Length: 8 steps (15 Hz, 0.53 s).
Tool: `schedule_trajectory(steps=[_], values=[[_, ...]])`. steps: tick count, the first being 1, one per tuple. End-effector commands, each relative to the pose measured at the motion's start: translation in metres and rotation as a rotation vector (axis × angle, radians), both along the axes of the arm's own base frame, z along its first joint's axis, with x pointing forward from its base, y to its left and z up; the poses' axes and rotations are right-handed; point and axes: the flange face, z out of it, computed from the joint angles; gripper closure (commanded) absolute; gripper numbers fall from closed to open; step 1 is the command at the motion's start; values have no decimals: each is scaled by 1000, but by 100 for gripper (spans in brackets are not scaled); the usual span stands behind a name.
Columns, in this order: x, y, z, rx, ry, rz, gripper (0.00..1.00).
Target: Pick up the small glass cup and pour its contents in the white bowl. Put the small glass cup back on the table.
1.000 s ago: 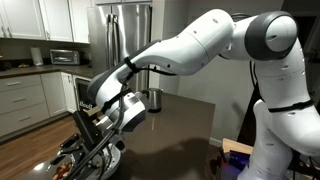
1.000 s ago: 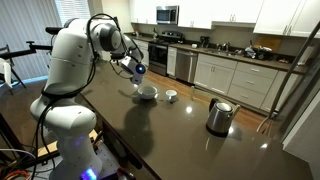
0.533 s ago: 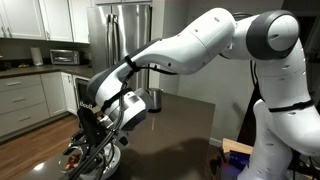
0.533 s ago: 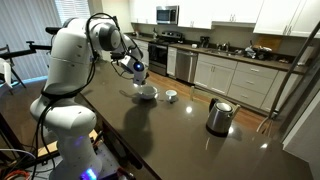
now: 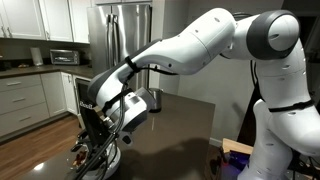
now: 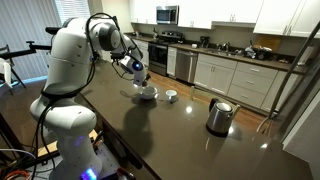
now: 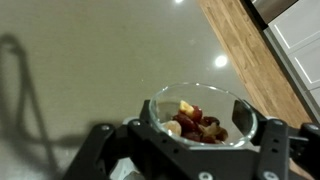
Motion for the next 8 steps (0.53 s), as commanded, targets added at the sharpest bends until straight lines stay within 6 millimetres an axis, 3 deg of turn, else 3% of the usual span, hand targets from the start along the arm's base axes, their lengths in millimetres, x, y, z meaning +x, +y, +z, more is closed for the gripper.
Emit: schedule_trajectory(steps=[1,8], values=[[-15,-14,8,-39,-5,-9,43],[-36,-23,6,-141,3,-36,43]])
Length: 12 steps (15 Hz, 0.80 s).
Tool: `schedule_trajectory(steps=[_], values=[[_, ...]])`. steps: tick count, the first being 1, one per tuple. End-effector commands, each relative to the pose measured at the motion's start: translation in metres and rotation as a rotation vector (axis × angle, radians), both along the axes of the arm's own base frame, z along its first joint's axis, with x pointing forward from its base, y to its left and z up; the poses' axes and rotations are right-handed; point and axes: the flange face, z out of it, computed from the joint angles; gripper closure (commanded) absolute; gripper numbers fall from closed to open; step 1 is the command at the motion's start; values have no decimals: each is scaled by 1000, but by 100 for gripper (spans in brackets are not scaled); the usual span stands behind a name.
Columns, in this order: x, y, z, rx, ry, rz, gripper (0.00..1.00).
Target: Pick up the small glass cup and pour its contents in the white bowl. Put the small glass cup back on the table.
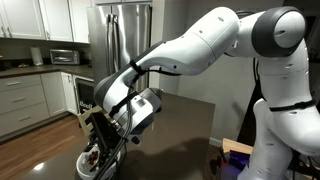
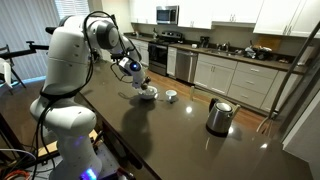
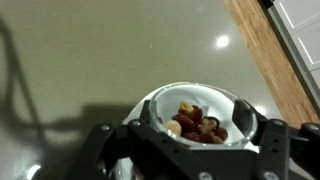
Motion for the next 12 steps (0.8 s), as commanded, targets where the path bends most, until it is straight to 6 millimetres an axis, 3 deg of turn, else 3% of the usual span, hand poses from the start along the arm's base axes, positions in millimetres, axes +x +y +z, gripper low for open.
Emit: schedule_trajectory(steps=[1,7,12], values=[[-16,-4,16,-73,-28,-2,43],[-22,0,16,-221,-70,19,43],[-7,-3,20,-272,-115,44,43]])
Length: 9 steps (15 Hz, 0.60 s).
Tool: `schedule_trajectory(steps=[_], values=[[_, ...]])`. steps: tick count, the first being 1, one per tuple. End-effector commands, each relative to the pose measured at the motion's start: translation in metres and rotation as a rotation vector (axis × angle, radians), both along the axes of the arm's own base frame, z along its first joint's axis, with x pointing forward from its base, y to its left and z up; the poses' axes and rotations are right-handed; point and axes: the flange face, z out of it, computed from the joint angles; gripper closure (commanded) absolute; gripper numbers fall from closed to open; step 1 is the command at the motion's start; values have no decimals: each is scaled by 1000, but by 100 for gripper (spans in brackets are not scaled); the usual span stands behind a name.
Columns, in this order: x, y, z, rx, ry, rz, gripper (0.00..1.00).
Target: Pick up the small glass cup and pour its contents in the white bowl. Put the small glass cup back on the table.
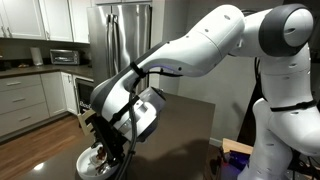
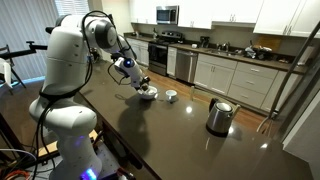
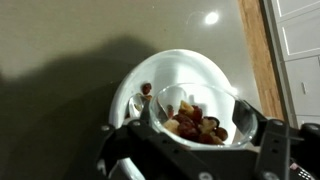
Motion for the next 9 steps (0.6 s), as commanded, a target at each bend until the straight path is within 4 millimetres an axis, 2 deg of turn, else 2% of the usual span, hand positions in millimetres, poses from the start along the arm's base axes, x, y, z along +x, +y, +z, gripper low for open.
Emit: schedule_trajectory(steps=[1,5,9], values=[[14,-3,9,-42,-49,27,43],[26,-8,7,-82,-71,39,43],[28,-7,-2,-153,-84,59,43]])
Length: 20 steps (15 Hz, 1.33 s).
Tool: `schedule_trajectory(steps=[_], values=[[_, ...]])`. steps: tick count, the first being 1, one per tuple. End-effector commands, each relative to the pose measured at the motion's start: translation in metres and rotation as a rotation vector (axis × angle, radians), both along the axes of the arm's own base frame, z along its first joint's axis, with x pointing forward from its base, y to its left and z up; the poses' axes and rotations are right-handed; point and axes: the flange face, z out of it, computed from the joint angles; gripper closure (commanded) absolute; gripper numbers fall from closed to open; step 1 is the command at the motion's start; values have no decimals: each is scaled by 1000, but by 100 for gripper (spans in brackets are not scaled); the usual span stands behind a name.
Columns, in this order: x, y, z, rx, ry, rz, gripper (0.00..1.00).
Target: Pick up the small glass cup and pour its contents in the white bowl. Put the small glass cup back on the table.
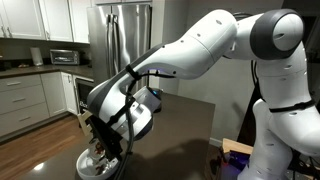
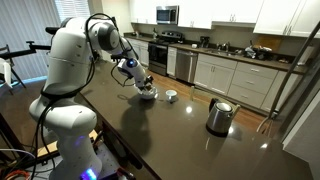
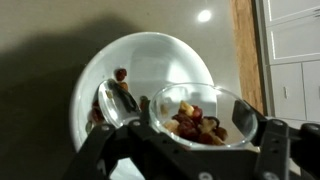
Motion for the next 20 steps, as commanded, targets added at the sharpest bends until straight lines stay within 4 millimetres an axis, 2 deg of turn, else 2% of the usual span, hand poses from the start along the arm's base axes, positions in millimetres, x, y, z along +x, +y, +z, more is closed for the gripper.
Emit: schedule_trajectory(steps=[1,6,7,10,11,15,16,20], values=[[3,4,-1,-91,-37,19,43],[-8,12,-3,-195,-65,51,43],[-6,6,-3,-203,-69,56,43],[-6,7,0,-228,-86,58,43],[-6,7,-8,-204,-65,44,18],[-6,8,-7,-217,-73,48,18],[-6,8,-7,-217,-73,47,43],[-7,9,-5,-261,-96,59,43]])
